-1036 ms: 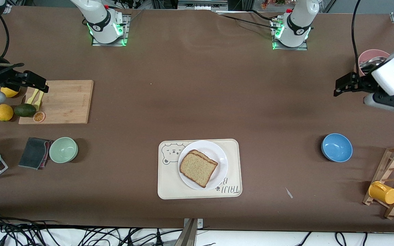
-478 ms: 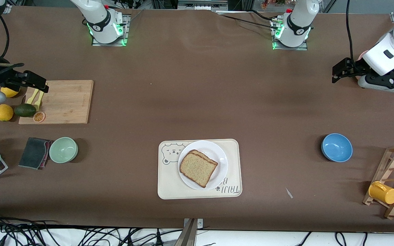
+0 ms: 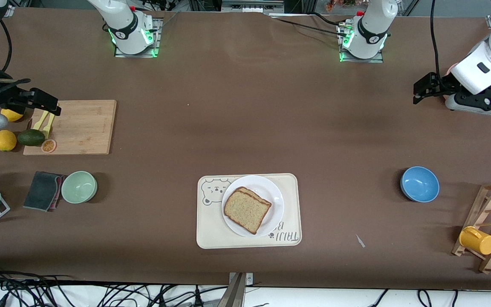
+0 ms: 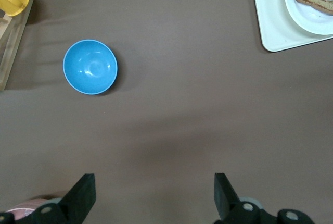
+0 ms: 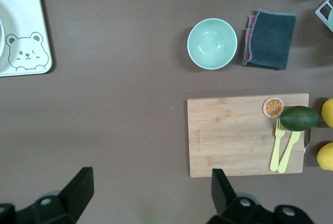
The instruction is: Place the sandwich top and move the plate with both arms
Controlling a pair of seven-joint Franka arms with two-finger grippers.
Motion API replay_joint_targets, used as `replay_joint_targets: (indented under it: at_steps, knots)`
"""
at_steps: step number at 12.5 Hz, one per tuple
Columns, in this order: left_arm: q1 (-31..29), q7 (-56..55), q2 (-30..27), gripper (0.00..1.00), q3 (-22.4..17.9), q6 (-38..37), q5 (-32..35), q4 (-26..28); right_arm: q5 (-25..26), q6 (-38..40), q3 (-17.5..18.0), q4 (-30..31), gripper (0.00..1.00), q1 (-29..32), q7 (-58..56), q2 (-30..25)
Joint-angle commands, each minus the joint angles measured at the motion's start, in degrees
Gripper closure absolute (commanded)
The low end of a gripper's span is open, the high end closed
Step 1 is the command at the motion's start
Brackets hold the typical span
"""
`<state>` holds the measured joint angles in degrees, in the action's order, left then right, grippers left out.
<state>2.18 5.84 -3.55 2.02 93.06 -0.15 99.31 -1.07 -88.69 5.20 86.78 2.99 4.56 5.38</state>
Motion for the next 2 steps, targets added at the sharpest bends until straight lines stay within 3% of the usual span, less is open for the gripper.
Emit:
replay_joint_targets:
  at_steps: [1,2]
  knots:
    - [0.5,-0.8,-1.0,0.00,0.3,0.7,1.2,1.1,0.4,0.8,0.3,-0.6,0.00,0.1,0.9,-0.5]
    - [0.6,-0.8,-1.0,0.00,0.3,0.7,1.2,1.1,0.4,0.9,0.3,-0.6,0.00,0.1,0.8,-0.5]
